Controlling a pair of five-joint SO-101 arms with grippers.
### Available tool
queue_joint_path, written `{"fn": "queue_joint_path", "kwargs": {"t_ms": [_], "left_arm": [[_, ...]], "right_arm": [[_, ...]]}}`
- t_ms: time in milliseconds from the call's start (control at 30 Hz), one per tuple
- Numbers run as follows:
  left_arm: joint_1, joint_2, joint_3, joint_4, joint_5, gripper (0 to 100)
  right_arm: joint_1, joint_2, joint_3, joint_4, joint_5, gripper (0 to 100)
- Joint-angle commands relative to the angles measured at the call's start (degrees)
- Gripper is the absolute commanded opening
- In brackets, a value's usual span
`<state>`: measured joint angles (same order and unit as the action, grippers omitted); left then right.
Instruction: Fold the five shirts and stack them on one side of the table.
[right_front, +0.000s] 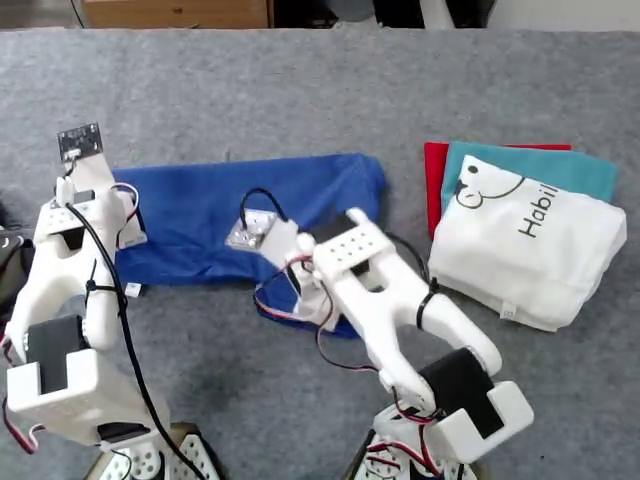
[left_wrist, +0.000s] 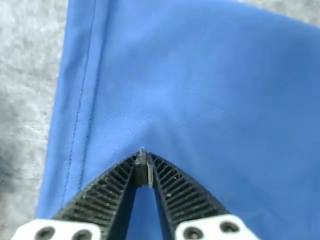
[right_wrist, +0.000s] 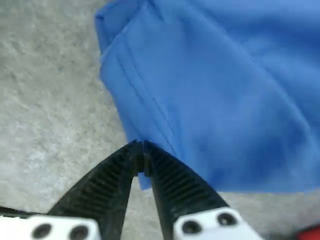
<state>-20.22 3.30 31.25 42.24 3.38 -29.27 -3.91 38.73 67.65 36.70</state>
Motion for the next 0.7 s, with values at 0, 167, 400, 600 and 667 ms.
{"fn": "queue_joint_path", "kwargs": {"t_ms": [0, 167, 400, 600, 667], "left_arm": [[-0.31, -0.62, 1.19, -2.90, 0.62, 3], [-0.48, -0.62, 1.54, -3.16, 0.62, 3], [-0.48, -0.62, 1.80, -3.34, 0.70, 3], [-0.40, -0.62, 1.89, -3.34, 0.79, 3], [-0.22, -0.62, 1.89, -3.34, 0.79, 3]], "right_arm": [[-1.05, -2.51, 2.77, -2.29, -0.53, 1.3], [-1.05, -4.88, 1.71, 0.44, -0.18, 1.3], [1.58, -16.04, -5.41, 7.30, 1.58, 1.3], [3.52, -12.97, -2.15, 1.67, 2.29, 1.3], [3.43, -9.19, 1.27, -1.76, 2.20, 1.3]]}}
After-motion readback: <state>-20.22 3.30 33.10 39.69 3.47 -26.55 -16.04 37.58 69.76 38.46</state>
